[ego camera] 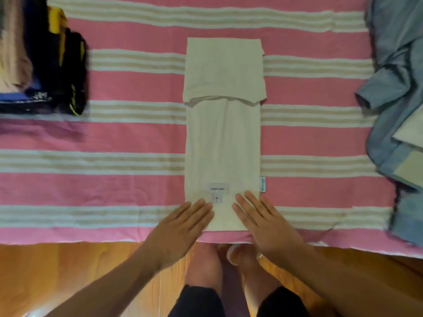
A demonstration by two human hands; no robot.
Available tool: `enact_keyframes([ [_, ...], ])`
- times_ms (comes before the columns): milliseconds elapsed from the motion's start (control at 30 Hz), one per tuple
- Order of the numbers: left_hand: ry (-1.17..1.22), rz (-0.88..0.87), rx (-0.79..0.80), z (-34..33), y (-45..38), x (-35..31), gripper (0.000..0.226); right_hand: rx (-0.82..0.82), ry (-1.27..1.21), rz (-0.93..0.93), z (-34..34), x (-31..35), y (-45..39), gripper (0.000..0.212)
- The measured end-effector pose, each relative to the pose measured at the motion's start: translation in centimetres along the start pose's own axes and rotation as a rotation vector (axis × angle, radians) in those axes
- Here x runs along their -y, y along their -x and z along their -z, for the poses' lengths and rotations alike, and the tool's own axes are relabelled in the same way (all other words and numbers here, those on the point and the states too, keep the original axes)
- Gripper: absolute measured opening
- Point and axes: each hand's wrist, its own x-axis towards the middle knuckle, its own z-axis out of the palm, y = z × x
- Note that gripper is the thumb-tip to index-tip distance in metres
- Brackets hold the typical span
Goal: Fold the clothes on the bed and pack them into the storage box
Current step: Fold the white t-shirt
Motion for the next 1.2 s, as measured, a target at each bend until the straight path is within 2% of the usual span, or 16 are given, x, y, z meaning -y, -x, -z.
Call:
enact_keyframes([
  [100,0.032,0.068,-0.084,0.5,-1.3,-0.1,0.062,-0.059,0.084,0.001,-0.6,-0.3,-0.4,0.065],
  [233,-0.013,0.105,-0.18,2.0,-2.6,-0.5,0.021,-0.194,0.095,0.004,-0.1,-0.5,-0.2,0.055],
  [333,0.045,0.089,-0.191,3.3,-1.7,-1.8,0.02,-0.288,0.057,0.03,0.7,0.5,0.8,0.039],
  [367,0.077,0.06,-0.146,3.6,-1.0,-2.5,0.021,-0.245,0.016,0.048,1.0,0.9,1.8,0.041],
  [433,0.151,-0.017,-0.037,4.6,0.3,-3.5,0.015,-0.058,-0.114,0.044,2.5,1.6,3.7,0.064],
  [467,0.248,-0.019,-0.01,5.3,0.8,-3.7,0.01,0.025,-0.239,0.025,3.2,1.6,4.5,0.06],
  [533,0.583,0.168,-0.043,7.7,0.5,-3.4,0.005,0.055,-0.458,-0.077,5.6,0.9,4.2,0.027],
  [633,1.122,0.7,-0.199,11.2,-3.0,-0.7,0.015,-0.238,-0.801,-0.385,8.8,-1.6,-0.1,0.02],
  [700,1.343,0.886,-0.313,12.0,-6.1,1.7,0.027,-0.316,-0.869,-0.522,10.3,-3.7,-4.0,0.011],
  [800,1.388,1.058,-0.382,10.9,-9.5,3.4,0.035,-0.349,-0.91,-0.679,9.7,-5.2,-7.9,0.007],
  [900,1.253,1.155,-0.463,9.1,-9.0,2.7,0.037,-0.526,-0.939,-0.787,8.7,-3.8,-8.1,0.018],
  [967,0.964,1.076,-0.537,8.1,-7.2,1.2,0.039,-0.624,-0.733,-0.774,8.0,-2.5,-6.1,0.033],
  [1033,0.489,0.792,-0.541,7.4,-5.0,0.2,0.041,-0.605,-0.424,-0.563,6.9,-0.8,-3.7,0.04],
  [1067,0.327,0.588,-0.509,7.0,-4.2,0.0,0.044,-0.533,-0.271,-0.39,6.4,0.1,-2.6,0.043],
  [1133,0.153,0.228,-0.334,6.1,-3.4,0.5,0.051,-0.291,-0.057,-0.107,5.0,1.1,-1.7,0.059],
  [1200,-0.006,0.065,-0.173,4.6,-3.5,1.5,0.06,-0.115,0.054,-0.085,3.7,0.5,-2.3,0.072],
])
